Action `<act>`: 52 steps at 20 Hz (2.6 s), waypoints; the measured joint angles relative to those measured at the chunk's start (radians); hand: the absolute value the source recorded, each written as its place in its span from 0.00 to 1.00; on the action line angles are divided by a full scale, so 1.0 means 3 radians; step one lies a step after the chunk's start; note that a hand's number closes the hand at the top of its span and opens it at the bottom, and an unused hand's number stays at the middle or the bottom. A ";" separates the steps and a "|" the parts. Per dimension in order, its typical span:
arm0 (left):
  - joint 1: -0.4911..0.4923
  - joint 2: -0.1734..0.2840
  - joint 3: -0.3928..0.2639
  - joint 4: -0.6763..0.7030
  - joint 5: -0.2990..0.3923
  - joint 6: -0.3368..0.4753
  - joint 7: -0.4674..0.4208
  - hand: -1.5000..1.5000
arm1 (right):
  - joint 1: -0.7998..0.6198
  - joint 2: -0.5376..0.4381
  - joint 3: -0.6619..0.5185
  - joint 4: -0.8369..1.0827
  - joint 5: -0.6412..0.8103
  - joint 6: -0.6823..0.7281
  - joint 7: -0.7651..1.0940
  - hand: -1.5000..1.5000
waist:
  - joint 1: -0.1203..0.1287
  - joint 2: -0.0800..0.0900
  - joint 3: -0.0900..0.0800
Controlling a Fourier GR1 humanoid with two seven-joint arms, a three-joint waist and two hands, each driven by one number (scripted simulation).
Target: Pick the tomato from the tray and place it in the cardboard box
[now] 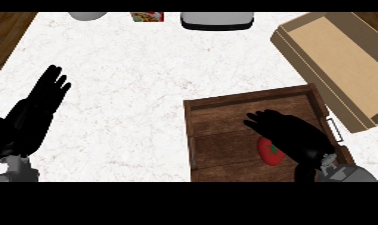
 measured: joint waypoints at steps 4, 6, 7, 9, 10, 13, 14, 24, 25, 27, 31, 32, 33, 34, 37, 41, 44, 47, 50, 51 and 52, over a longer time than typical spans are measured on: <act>-0.0036 -0.0012 0.0024 -0.0012 -0.0027 -0.0013 0.0043 0.50 | 0.0034 0.0040 -0.0030 0.0038 0.0097 -0.0010 -0.0073 0.00 | -0.0002 0.0000 0.0000; 0.0020 -0.0016 0.0050 -0.0042 -0.0018 -0.0063 0.0019 0.50 | 0.0063 0.0086 -0.0039 0.0046 0.0142 -0.0032 -0.0088 0.00 | -0.0002 -0.0001 0.0000; 0.0052 -0.0015 0.0071 -0.0084 0.0006 -0.0084 0.0037 0.50 | 0.0081 0.0096 -0.0040 0.0081 0.0171 -0.0068 -0.0112 0.00 | -0.0001 -0.0001 0.0000; 0.0019 -0.0027 0.0084 -0.0036 -0.0027 -0.0079 0.0022 0.50 | 0.0071 0.0155 -0.0042 0.0083 0.0212 -0.0040 -0.0101 0.00 | -0.0002 0.0000 0.0000; 0.0010 -0.0028 0.0091 -0.0021 -0.0029 -0.0089 0.0022 0.50 | 0.0094 0.0166 -0.0021 0.0124 0.0260 -0.0117 -0.0124 1.00 | -0.0002 -0.0002 -0.0003; 0.0023 -0.0039 0.0109 0.0016 -0.0044 -0.0117 -0.0024 0.50 | -0.0003 0.0204 -0.0060 0.0264 0.0286 -0.0185 -0.0239 1.00 | 0.0001 -0.0005 -0.0011; 0.0004 -0.0051 0.0101 0.0014 -0.0064 -0.0093 -0.0007 0.50 | -0.0002 0.0174 -0.0079 0.0283 0.0281 -0.0245 -0.0327 1.00 | 0.0000 -0.0005 -0.0010; -0.0003 -0.0086 0.0143 0.0043 -0.0069 -0.0156 -0.0029 0.50 | 0.0053 0.0230 -0.0098 0.0322 0.0431 -0.0525 -0.0630 1.00 | -0.0003 -0.0002 -0.0002; 0.0019 -0.0098 0.0131 -0.0032 -0.0071 -0.0142 0.0018 0.50 | 0.0019 0.0238 -0.0121 0.0356 0.0436 -0.0524 -0.0659 1.00 | -0.0002 -0.0002 -0.0002; -0.0006 -0.0128 0.0097 -0.0018 -0.0102 -0.0123 0.0008 0.50 | -0.0120 0.0364 -0.0245 0.0527 0.0434 -0.0505 -0.0508 1.00 | 0.0009 0.0002 -0.0001; -0.0054 -0.0145 0.0055 -0.0036 -0.0137 -0.0096 0.0035 0.50 | -0.0461 0.0703 -0.0769 0.0954 0.0418 -0.0549 0.0153 1.00 | 0.0056 0.0029 0.0002; -0.0067 -0.0154 0.0046 -0.0026 -0.0142 -0.0093 0.0030 0.50 | -0.0575 0.0753 -0.0916 0.1067 0.0421 -0.0574 0.0321 1.00 | 0.0069 0.0037 0.0002; -0.0077 -0.0153 0.0040 -0.0022 -0.0136 -0.0103 0.0034 0.50 | -0.0706 0.0809 -0.1033 0.1186 0.0440 -0.0618 0.0486 1.00 | 0.0086 0.0041 0.0002; -0.0096 -0.0152 0.0036 -0.0024 -0.0139 -0.0097 0.0049 0.50 | -0.0832 0.0862 -0.1121 0.1320 0.0477 -0.0697 0.0634 1.00 | 0.0099 0.0043 0.0003; -0.0114 -0.0131 0.0051 0.0004 -0.0132 -0.0114 0.0048 0.50 | -0.1208 0.0976 -0.1312 0.1691 0.0569 -0.0952 0.0951 1.00 | 0.0101 0.0037 0.0003; -0.0081 -0.0106 0.0081 -0.0015 -0.0110 -0.0137 0.0074 0.50 | -0.1603 0.1020 -0.1417 0.1943 0.0635 -0.1232 0.1115 1.00 | 0.0071 0.0021 0.0002; -0.0029 -0.0115 0.0093 -0.0040 -0.0102 -0.0142 0.0070 0.50 | -0.1776 0.1006 -0.1438 0.1802 0.0628 -0.1266 0.1175 1.00 | 0.0044 0.0008 0.0001; -0.0027 -0.0106 0.0109 -0.0052 -0.0101 -0.0128 0.0106 0.50 | -0.1954 0.1046 -0.1435 0.1563 0.0654 -0.1296 0.1339 1.00 | 0.0019 -0.0003 -0.0001; -0.0018 -0.0115 0.0119 -0.0050 -0.0103 -0.0118 0.0105 0.50 | -0.2127 0.1024 -0.1494 0.1330 0.0676 -0.1301 0.1527 1.00 | 0.0005 -0.0008 -0.0001; -0.0001 -0.0105 0.0131 -0.0057 -0.0093 -0.0127 0.0109 0.50 | -0.2171 0.1033 -0.1505 0.1258 0.0703 -0.1319 0.1618 1.00 | 0.0005 -0.0009 -0.0002; 0.0001 -0.0115 0.0127 -0.0060 -0.0107 -0.0116 0.0098 0.50 | -0.2242 0.1022 -0.1531 0.1175 0.0719 -0.1295 0.1712 1.00 | 0.0000 -0.0010 -0.0001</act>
